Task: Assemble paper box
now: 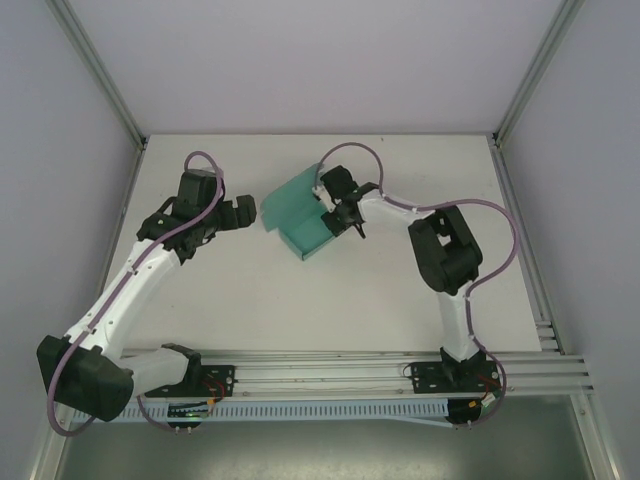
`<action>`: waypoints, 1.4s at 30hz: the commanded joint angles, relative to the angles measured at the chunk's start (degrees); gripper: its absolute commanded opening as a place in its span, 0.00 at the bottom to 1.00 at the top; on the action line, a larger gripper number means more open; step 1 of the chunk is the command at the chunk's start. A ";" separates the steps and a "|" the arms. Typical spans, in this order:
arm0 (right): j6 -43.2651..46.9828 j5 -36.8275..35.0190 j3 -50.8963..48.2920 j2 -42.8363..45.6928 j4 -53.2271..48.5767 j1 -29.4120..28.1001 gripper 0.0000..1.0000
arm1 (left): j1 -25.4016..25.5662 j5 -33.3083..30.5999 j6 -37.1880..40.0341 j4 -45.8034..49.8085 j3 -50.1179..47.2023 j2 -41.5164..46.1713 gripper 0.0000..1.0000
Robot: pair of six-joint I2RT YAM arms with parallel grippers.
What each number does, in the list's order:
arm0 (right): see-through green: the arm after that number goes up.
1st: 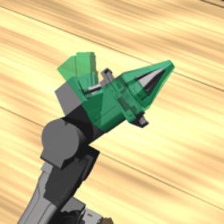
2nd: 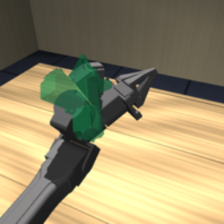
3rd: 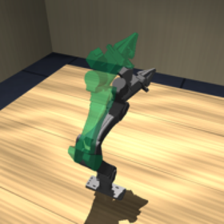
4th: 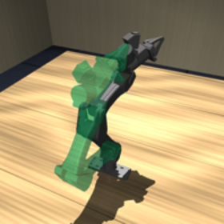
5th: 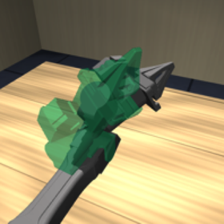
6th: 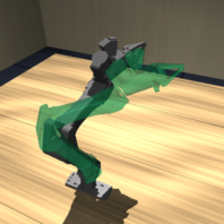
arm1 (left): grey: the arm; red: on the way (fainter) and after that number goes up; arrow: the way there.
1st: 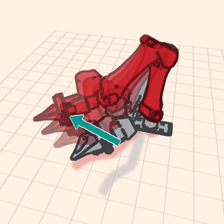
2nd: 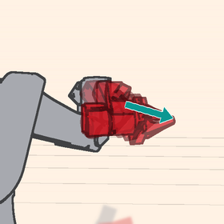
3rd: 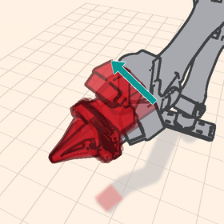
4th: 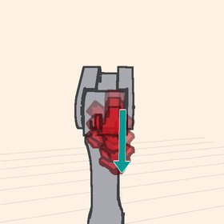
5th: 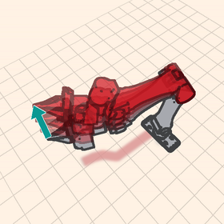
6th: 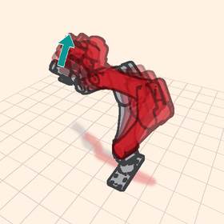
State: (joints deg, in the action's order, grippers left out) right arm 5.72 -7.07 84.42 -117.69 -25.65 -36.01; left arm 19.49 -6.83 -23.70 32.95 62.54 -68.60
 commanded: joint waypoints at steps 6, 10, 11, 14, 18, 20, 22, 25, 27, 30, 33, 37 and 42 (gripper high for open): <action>-38.53 -12.84 -12.73 8.09 -3.18 -3.66 0.12 | -0.33 8.16 2.35 -5.38 0.12 -3.70 0.99; -39.49 -12.22 -14.23 10.17 -2.33 -4.17 0.22 | -0.27 15.24 6.01 -9.34 0.39 -7.26 0.98; -39.38 -12.42 -14.45 10.57 -2.14 -4.16 0.26 | -0.33 17.23 7.38 -10.33 0.38 -8.19 0.98; -39.21 -13.99 -14.63 11.83 -2.14 -4.16 0.36 | -0.33 21.64 10.42 -12.04 0.78 -11.55 0.98; -36.31 -14.14 -15.88 15.40 0.77 -4.00 0.54 | -0.24 27.39 15.19 -13.05 2.57 -16.54 0.99; -33.52 -16.45 -16.62 18.32 2.07 -4.00 0.61 | -0.28 29.00 17.69 -13.82 3.68 -18.58 0.99; -27.24 -17.65 -17.93 22.04 4.48 -3.75 0.73 | -0.16 29.43 20.21 -14.58 5.29 -20.56 0.98; -14.78 -17.68 -20.95 27.51 10.57 -2.57 0.85 | -0.21 31.79 25.13 -14.68 8.35 -23.32 0.99; -3.87 -11.37 -23.33 30.51 15.79 -0.69 0.97 | -0.15 33.91 29.43 -13.93 10.85 -25.30 0.99; 10.62 3.10 -24.28 32.42 18.74 3.47 0.99 | -0.10 35.17 35.32 -11.58 15.10 -28.74 0.99; 18.99 16.14 -20.14 30.53 15.54 10.01 0.99 | -0.16 36.70 40.62 -6.27 20.80 -33.52 0.96; 26.34 28.24 -9.97 23.77 4.64 15.82 0.98 | 0.07 38.85 46.96 0.33 26.61 -38.01 0.88; 35.53 31.42 0.76 15.31 -9.04 16.70 0.88 | 0.16 41.64 51.57 3.88 30.55 -40.38 0.75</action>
State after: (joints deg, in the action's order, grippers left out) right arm 31.86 17.28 81.21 -99.18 -23.66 -18.87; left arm 19.51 30.83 21.65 31.62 89.95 -107.94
